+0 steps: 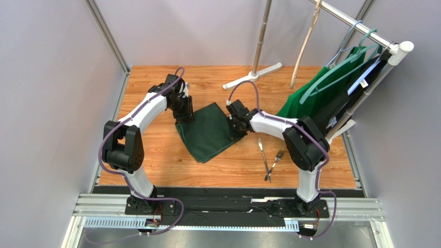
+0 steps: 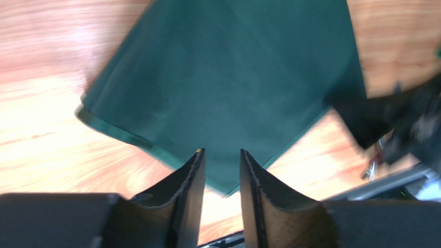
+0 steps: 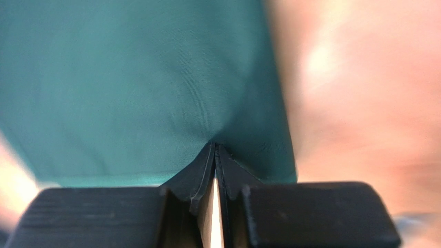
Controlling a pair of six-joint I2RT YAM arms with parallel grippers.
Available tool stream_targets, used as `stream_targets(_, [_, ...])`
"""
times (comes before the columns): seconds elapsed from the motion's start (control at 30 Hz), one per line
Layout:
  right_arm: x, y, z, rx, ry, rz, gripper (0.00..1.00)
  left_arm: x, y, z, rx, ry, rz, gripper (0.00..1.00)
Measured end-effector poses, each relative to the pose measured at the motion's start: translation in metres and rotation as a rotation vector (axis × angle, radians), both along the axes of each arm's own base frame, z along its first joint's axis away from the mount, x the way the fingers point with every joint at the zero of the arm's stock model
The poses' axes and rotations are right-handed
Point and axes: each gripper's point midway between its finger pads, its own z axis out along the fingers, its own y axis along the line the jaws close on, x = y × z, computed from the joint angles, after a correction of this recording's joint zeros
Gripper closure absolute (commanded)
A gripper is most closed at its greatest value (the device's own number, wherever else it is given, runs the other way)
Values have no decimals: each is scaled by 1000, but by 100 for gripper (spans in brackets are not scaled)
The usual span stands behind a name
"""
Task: Fold the napkin into a case and place the utensils inside
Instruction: Smooth out the square-folded napkin at the center of the board.
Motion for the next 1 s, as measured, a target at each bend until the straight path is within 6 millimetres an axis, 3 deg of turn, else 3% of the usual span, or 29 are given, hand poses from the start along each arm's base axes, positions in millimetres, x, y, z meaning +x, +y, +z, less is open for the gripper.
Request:
stream_targets(0.07, [32,-19,2,-89,-75,-54,89,0,-7,4,-40,-3,-17,82])
stream_targets(0.13, [61,-35,6,-185,-141,-86,85,0,-15,7,-81,0,-38,87])
stream_targets(0.17, [71,-42,7,-223,-163,-93,84,1,-18,8,-94,2,-47,92])
stream_targets(0.23, [76,-48,14,-261,-177,-80,78,11,-22,9,-101,11,-57,94])
stream_targets(0.37, [63,-20,33,-155,-151,8,74,33,-28,-8,-90,25,-60,96])
stream_targets(0.53, [31,30,54,101,-71,114,74,29,-20,-41,-35,103,-58,99])
stream_targets(0.63, [9,45,47,202,2,152,74,20,-6,-55,29,132,-45,98])
stream_targets(0.83, [-24,33,9,221,149,146,74,-26,23,-77,123,226,-26,97])
stream_targets(1.0, [-1,6,4,180,125,90,74,-40,30,-79,145,239,-21,100])
